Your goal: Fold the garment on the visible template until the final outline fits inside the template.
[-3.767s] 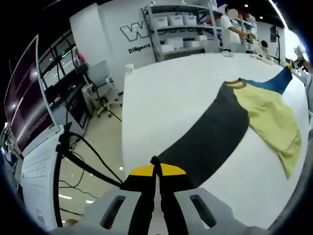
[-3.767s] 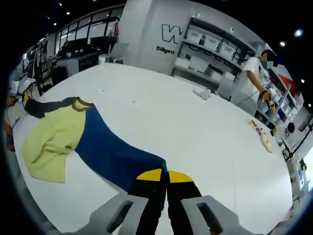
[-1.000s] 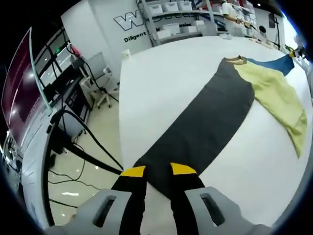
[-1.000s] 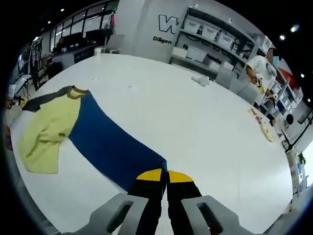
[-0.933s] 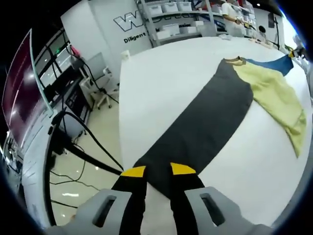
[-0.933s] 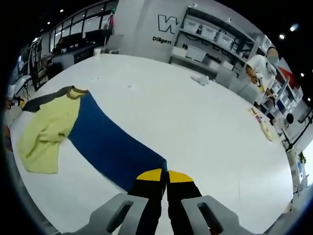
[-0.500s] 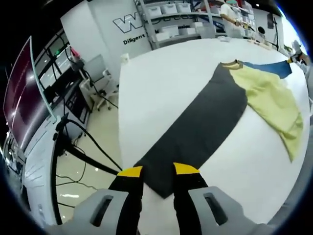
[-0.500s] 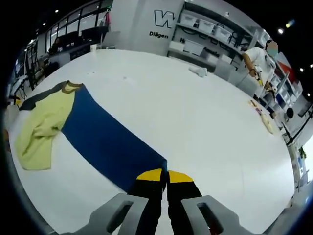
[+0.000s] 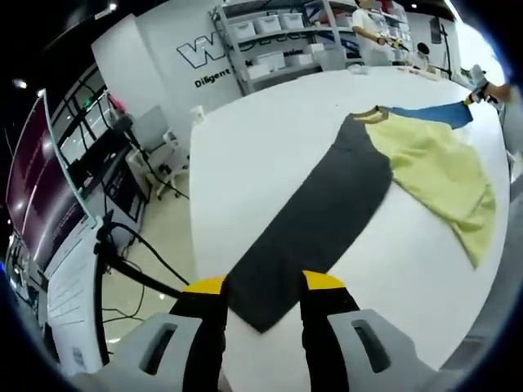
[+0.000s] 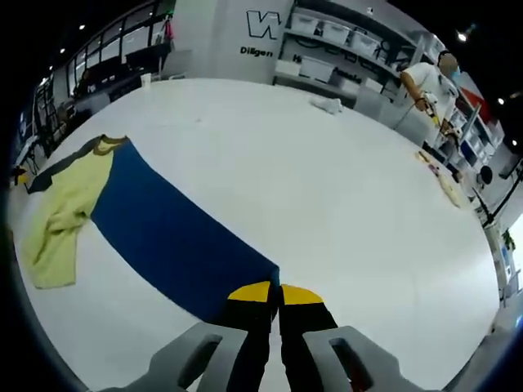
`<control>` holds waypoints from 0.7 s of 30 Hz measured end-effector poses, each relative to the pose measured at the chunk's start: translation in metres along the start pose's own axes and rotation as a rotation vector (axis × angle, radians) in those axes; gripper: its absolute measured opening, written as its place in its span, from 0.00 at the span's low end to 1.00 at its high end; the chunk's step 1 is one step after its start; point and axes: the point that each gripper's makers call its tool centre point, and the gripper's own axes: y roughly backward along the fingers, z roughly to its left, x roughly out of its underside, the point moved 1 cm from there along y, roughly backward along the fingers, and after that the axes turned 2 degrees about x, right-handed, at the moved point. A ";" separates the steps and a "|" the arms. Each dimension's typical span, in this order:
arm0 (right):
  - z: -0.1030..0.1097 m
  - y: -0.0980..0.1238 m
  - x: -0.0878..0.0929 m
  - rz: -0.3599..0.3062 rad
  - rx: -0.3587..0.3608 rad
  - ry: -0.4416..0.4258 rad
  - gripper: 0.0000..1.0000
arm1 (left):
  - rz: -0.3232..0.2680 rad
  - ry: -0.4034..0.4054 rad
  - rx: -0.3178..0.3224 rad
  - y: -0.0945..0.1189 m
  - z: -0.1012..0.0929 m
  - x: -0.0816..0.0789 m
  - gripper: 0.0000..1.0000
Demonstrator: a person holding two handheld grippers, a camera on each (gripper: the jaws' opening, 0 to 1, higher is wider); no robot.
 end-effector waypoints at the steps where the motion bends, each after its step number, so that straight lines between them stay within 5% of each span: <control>1: 0.000 -0.002 0.002 0.005 -0.002 -0.002 0.00 | -0.001 0.002 0.000 0.001 0.000 0.000 0.34; 21: -0.013 -0.021 0.025 0.039 0.009 0.018 0.00 | 0.017 -0.004 -0.015 0.019 -0.006 -0.007 0.33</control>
